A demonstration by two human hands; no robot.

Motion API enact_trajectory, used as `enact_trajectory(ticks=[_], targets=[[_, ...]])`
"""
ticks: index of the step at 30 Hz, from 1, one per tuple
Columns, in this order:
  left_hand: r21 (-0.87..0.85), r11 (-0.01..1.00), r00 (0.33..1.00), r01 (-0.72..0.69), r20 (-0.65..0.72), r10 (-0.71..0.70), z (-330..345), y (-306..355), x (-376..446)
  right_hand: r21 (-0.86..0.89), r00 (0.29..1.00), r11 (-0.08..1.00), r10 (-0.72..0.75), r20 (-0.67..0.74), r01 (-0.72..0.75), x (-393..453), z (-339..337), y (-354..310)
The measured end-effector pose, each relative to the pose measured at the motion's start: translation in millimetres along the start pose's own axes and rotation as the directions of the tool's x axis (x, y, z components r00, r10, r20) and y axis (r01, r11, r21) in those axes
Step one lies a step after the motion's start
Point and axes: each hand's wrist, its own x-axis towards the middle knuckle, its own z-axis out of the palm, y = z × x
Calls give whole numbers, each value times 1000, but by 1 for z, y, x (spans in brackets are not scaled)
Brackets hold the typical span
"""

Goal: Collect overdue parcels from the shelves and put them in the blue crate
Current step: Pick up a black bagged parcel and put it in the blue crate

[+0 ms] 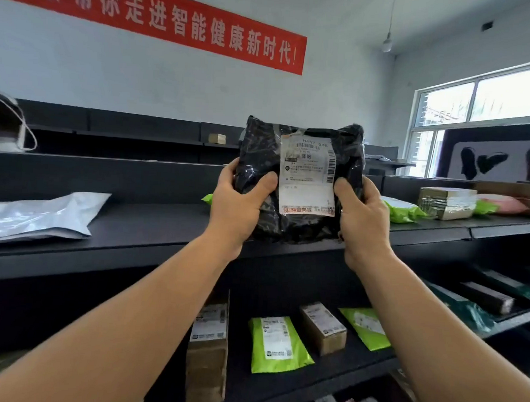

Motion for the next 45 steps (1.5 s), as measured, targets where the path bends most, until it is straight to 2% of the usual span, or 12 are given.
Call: enact_trajectory(ticks=[9,16,27,35,41,45], targets=[[-98,993,994,65,92,-56,125,-42,-21,-149,981,988,2,-194,-32,21,-121,-3],[-163,963,962,213,205,-179,247,-75,-52,-254,954,963,6,-300,-86,48,-244,-9],[-131,914,893,384,306,-331,431,-144,-110,-343,891,915,36,-452,-211,80,-437,-5],[-53,873,792,485,450,-413,540,-203,-151,-372,791,869,36,-611,-327,83,-553,14],[-8,809,678,588,550,-487,619,-264,-169,-365,695,834,30,-719,-414,96,-634,41],[56,764,600,642,584,-547,673,-307,-166,-318,616,803,77,-784,-505,120,-680,64]])
